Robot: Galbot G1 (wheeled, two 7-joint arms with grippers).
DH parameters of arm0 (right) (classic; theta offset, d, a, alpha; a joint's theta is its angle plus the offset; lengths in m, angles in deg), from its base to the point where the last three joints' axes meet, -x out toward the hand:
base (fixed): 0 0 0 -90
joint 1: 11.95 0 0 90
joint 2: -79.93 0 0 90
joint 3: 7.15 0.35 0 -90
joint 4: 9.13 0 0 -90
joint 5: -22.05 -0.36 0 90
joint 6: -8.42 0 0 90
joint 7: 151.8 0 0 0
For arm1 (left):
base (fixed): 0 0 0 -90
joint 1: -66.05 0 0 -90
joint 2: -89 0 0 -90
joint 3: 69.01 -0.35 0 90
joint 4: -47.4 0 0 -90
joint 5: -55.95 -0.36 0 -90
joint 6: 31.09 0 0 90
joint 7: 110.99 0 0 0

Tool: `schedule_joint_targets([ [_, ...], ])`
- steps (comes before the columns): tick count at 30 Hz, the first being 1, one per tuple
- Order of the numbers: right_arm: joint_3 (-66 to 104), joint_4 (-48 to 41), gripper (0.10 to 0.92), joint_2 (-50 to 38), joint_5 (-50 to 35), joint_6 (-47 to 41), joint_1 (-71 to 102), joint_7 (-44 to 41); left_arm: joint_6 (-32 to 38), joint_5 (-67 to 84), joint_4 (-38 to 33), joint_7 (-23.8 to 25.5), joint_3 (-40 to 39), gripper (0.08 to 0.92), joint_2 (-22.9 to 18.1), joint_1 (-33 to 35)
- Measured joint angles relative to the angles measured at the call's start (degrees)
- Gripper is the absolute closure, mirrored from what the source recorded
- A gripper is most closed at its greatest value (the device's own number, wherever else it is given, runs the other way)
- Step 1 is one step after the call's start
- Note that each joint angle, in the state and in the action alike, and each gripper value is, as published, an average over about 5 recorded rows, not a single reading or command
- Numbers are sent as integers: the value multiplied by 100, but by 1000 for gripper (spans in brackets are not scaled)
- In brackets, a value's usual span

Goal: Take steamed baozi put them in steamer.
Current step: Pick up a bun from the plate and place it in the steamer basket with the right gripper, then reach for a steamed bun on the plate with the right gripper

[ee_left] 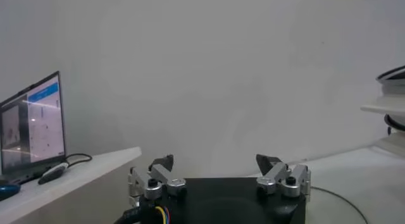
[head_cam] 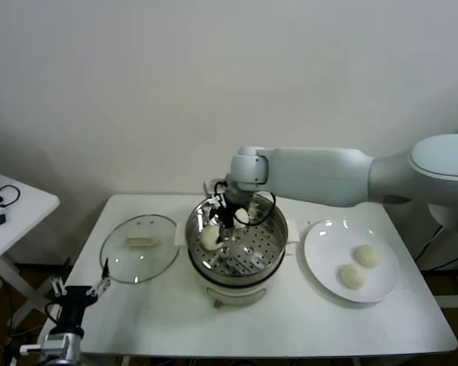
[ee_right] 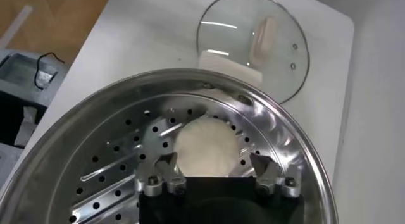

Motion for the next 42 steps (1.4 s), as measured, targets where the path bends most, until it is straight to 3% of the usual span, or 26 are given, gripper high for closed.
schedule_joint_targets([
  [17,-1168,738,203,-1757,-30,856,-1455,-1065,-18,-38,-92,3,7,177,-55,39],
  [31,-1480,791,203,-3539,1589,1258,-1028,-1252,-5,-106,-97,-2,-19,177,-117,52],
  [42,-649,491,203,-4039,2631,1309,358,-1138,-8,-192,-31,-7,-14,177,-179,47],
])
